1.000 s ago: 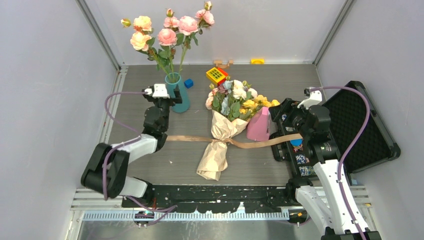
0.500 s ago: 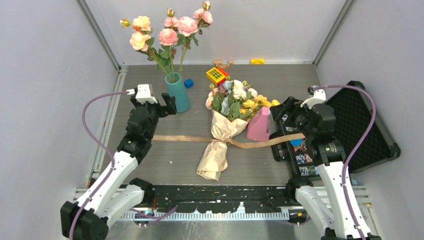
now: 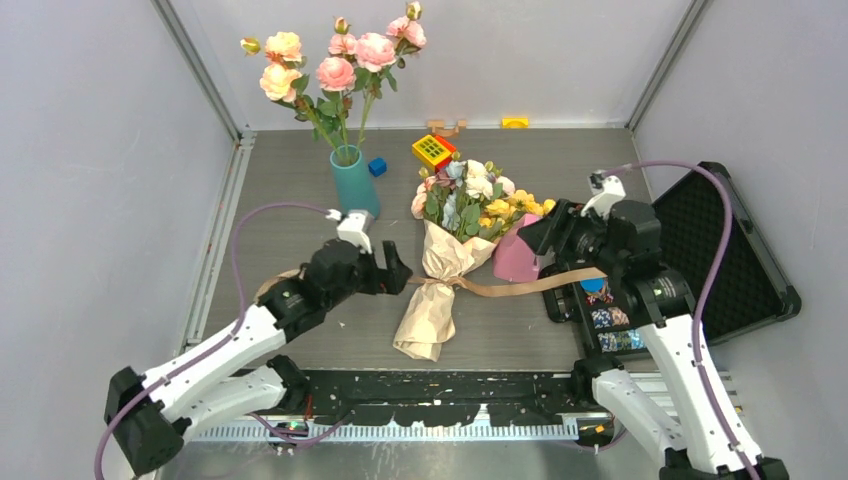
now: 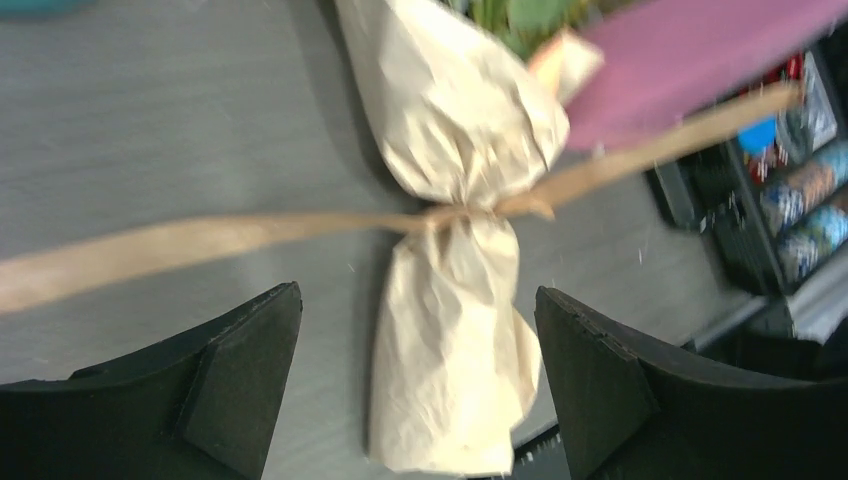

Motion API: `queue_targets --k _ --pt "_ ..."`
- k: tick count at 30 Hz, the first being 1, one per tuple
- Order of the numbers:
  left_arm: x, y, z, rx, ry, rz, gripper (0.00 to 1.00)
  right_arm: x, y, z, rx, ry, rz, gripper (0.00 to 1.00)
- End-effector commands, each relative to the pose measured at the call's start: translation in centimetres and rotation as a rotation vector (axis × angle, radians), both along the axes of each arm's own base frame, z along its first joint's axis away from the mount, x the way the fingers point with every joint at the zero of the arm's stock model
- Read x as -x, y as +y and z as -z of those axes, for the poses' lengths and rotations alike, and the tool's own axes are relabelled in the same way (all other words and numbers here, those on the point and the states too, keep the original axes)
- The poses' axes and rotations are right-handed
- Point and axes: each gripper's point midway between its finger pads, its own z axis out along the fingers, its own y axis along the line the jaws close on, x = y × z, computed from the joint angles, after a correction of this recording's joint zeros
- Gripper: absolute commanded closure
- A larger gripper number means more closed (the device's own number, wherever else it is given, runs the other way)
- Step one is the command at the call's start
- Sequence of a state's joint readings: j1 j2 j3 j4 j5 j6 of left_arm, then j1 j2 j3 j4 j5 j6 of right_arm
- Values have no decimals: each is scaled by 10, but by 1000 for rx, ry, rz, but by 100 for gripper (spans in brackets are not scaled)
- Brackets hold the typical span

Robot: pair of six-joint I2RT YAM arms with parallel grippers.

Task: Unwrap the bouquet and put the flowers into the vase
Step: Untie the ribbon from the wrapping paper.

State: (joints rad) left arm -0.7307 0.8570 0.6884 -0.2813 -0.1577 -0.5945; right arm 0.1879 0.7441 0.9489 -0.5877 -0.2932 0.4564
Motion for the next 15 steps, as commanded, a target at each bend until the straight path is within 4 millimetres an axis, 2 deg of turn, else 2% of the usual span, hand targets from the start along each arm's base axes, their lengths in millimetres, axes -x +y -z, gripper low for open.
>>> queue_targets --k 1,5,8,11,15 --pt "28 -43 25 79 113 82 13 2 26 -1 18 13 -78 35" --pt "38 -67 42 122 171 104 16 4 64 19 101 30 -166 41" --pt "36 -70 56 132 215 70 18 7 90 35 166 37 -222 49" --pt "34 -72 66 127 230 53 19 5 115 59 258 40 -253 51" --pt "25 -65 76 87 235 -11 19 0 142 81 279 55 -300 53"
